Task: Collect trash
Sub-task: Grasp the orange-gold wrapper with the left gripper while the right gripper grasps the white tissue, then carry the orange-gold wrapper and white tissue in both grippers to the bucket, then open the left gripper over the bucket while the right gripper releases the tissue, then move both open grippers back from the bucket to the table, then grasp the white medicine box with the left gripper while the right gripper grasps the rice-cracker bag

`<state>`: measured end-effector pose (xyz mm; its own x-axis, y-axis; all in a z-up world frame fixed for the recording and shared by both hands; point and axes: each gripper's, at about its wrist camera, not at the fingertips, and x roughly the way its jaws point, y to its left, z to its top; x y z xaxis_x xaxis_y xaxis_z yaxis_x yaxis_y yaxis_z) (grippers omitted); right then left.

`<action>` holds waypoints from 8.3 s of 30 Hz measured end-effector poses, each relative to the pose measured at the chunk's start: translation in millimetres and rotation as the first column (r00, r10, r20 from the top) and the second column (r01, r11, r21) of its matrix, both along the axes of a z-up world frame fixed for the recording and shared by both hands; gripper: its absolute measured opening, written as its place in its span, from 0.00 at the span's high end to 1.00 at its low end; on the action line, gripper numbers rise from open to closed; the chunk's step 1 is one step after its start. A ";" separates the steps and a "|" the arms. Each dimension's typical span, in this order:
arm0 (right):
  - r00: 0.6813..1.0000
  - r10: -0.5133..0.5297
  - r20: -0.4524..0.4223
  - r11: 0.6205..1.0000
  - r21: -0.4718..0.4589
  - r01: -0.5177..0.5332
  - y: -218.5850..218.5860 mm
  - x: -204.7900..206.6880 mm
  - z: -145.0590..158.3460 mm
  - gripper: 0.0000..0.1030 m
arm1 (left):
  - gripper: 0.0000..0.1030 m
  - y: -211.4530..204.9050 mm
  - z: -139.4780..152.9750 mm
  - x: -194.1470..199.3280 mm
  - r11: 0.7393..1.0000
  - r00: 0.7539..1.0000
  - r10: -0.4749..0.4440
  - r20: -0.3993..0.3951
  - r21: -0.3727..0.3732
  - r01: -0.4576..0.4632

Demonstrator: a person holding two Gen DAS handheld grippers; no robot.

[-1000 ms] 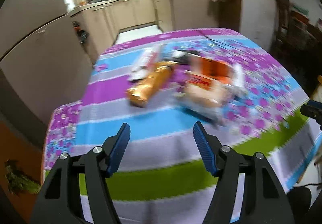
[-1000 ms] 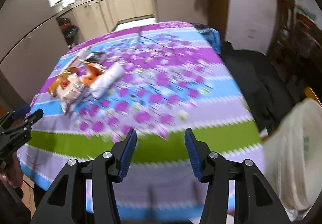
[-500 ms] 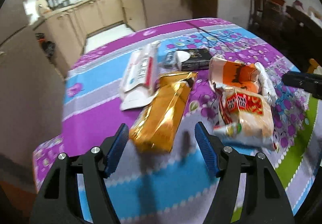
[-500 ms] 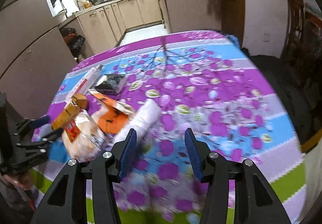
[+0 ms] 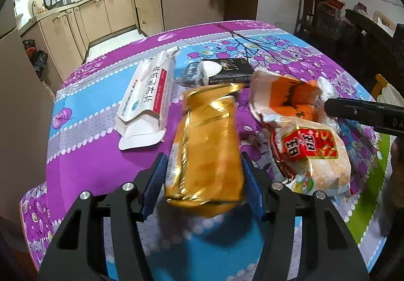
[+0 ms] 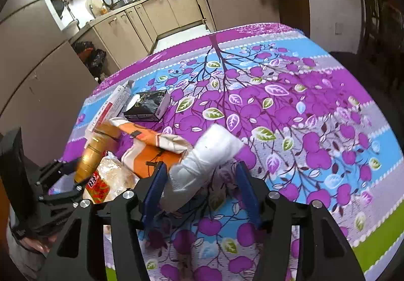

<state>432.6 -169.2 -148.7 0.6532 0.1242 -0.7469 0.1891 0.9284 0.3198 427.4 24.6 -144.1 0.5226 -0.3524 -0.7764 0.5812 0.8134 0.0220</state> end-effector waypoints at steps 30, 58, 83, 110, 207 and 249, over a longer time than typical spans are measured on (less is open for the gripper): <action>0.999 0.039 -0.007 0.979 -0.201 -0.040 -24.9 -92.6 5.3 0.33 | 0.43 10.5 30.7 -51.5 0.998 0.999 0.008 0.033 -0.069 -0.006; 0.988 -0.040 0.146 0.978 -0.198 0.068 -91.6 -163.6 86.5 0.75 | 0.53 -27.9 109.9 -105.0 0.958 0.915 0.229 0.332 0.091 -0.272; 0.877 -0.479 0.025 0.846 -0.254 0.469 -347.9 -381.3 116.9 0.75 | 0.53 -380.7 119.1 -243.6 0.929 0.862 -0.369 0.346 0.139 0.342; 0.861 -0.472 -0.189 0.870 -0.256 0.421 -393.2 -347.9 55.4 0.75 | 0.53 -483.5 45.7 -258.9 0.789 0.798 -0.601 0.041 0.186 0.585; 0.707 0.706 -0.042 0.607 -0.479 -0.634 90.1 -15.3 3.1 0.54 | 0.27 80.1 22.0 -82.4 0.896 0.896 0.443 -0.005 -0.003 -0.443; 0.935 0.261 0.238 0.965 -0.056 -0.255 -24.0 -166.0 37.5 0.54 | 0.62 3.8 5.3 84.0 0.996 0.997 0.071 -0.031 0.050 -0.070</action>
<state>266.6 -193.2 -111.2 0.7620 0.2970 -0.5754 -0.1382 0.9427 0.3035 511.4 28.4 -138.8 0.5193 -0.2770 -0.8085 0.5234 0.8509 0.0446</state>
